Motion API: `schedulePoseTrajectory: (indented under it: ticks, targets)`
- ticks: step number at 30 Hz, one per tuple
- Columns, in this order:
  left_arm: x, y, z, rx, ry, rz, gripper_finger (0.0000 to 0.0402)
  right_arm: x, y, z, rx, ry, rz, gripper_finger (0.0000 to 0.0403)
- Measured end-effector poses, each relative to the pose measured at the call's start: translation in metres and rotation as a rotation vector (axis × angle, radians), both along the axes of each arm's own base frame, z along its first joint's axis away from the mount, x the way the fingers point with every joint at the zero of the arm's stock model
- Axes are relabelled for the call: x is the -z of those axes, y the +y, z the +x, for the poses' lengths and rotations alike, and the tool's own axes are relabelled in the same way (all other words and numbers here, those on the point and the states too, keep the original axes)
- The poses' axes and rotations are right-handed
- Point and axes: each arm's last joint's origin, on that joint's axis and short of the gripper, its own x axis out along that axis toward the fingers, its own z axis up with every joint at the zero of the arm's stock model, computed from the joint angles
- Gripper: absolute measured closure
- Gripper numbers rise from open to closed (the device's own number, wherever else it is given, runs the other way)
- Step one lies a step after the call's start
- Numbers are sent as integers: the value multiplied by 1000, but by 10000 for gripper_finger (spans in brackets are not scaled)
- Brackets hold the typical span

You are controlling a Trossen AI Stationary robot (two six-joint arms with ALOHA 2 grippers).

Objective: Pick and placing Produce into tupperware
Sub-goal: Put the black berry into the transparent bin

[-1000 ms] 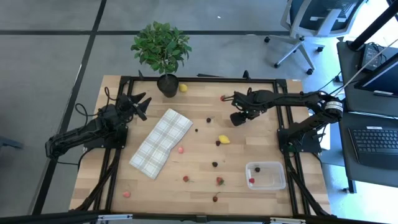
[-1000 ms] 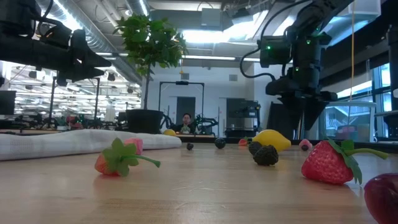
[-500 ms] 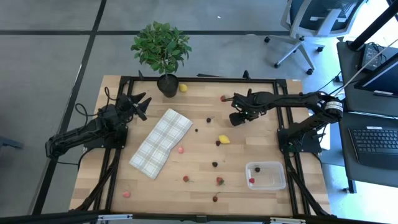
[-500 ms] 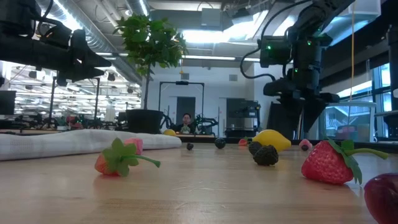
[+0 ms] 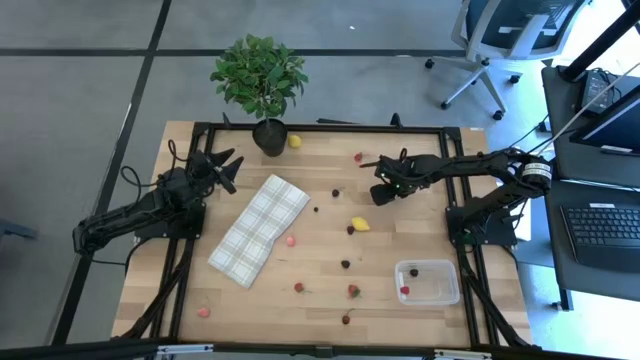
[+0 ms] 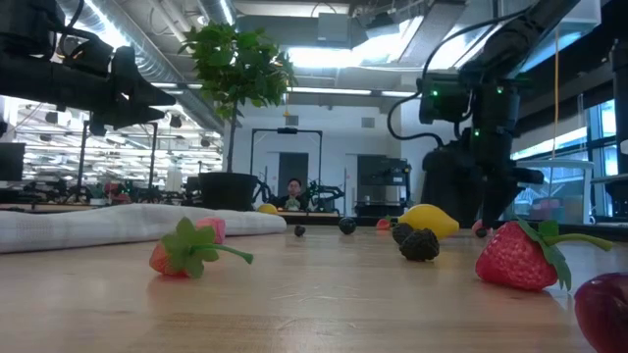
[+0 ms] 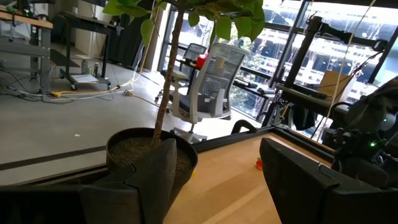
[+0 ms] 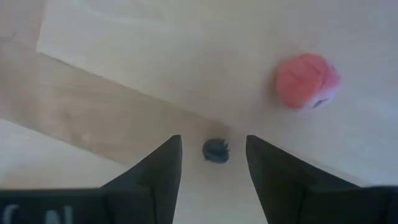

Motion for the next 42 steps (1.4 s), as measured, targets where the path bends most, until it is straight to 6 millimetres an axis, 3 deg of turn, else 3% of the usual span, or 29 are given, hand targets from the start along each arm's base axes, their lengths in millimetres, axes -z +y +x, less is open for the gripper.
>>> schedulePoseTrajectory:
  ticks: [9, 23, 42]
  targets:
    - [0, 0, 0, 0, 0, 0, 176, 0, -1, 2, 1, -12, -21, 222]
    - [0, 0, 0, 0, 0, 0, 176, 16, -2, 5, 12, 52, 25, 222]
    - [0, 0, 0, 0, 0, 0, 176, 17, 2, 2, 30, 67, 91, 256]
